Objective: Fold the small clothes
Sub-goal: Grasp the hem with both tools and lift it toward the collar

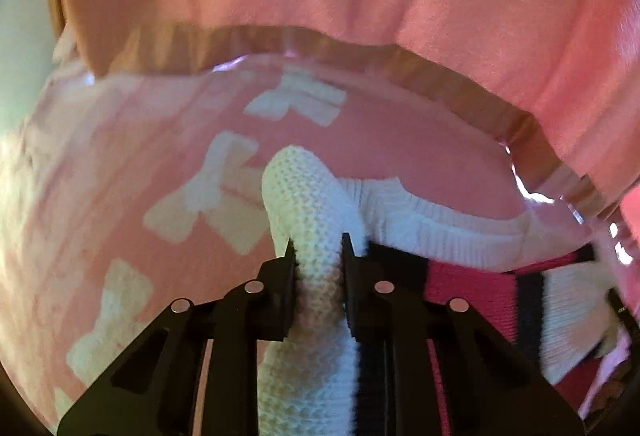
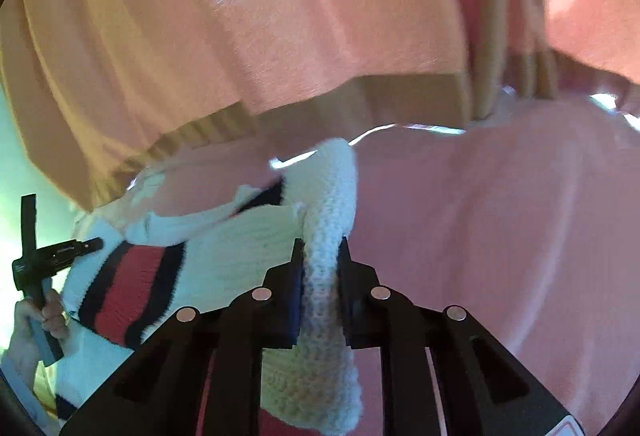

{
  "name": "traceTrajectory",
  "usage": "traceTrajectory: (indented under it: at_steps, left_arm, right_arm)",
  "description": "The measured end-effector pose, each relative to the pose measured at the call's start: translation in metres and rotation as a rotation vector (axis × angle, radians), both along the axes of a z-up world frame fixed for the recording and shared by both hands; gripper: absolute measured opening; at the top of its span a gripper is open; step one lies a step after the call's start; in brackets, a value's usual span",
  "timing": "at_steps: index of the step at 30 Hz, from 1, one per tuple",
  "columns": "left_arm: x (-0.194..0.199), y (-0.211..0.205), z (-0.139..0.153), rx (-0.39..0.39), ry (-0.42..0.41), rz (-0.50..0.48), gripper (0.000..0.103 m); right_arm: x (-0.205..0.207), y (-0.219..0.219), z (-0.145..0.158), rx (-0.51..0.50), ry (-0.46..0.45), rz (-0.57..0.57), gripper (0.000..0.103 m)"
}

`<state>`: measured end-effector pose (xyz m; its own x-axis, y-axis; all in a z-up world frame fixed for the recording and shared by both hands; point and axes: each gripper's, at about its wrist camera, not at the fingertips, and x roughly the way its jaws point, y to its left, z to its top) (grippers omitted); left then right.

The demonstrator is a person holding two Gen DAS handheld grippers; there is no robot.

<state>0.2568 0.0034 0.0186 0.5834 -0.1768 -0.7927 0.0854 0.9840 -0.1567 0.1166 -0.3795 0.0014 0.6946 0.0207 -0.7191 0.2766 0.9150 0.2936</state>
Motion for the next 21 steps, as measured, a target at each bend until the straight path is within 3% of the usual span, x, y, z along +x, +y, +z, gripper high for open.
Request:
traceTrajectory:
  at_steps: [3, 4, 9, 12, 14, 15, 17, 21]
  left_arm:
    - [0.011, 0.000, -0.027, 0.030, 0.081, 0.035, 0.019]
    - [0.010, 0.001, -0.028, 0.042, 0.060, 0.045, 0.020]
    - [-0.004, 0.000, -0.003, 0.044, 0.050, 0.041, 0.025]
    - [-0.034, 0.002, 0.020, 0.011, 0.010, 0.016, 0.027]
    - [-0.063, 0.002, 0.032, -0.003, 0.004, -0.020, 0.028]
    - [-0.078, 0.002, 0.035, -0.012, 0.010, -0.038, 0.029]
    - [-0.116, 0.005, 0.040, -0.026, -0.004, -0.052, 0.046]
    - [-0.199, 0.013, 0.027, -0.008, 0.005, -0.064, 0.063]
  right_arm:
    - [0.008, -0.011, -0.035, 0.023, 0.139, -0.005, 0.015]
    - [0.008, -0.010, -0.043, 0.037, 0.162, -0.006, 0.016]
    - [-0.007, -0.004, -0.009, -0.019, 0.143, -0.015, 0.024]
    - [-0.042, 0.003, 0.024, -0.021, 0.097, -0.006, 0.028]
    - [-0.069, 0.015, 0.043, -0.057, 0.056, 0.015, 0.039]
    - [-0.088, 0.023, 0.051, -0.093, 0.035, 0.015, 0.050]
    - [-0.127, 0.038, 0.057, -0.146, 0.016, 0.018, 0.053]
    - [-0.207, 0.070, 0.048, -0.148, 0.038, -0.004, 0.055]
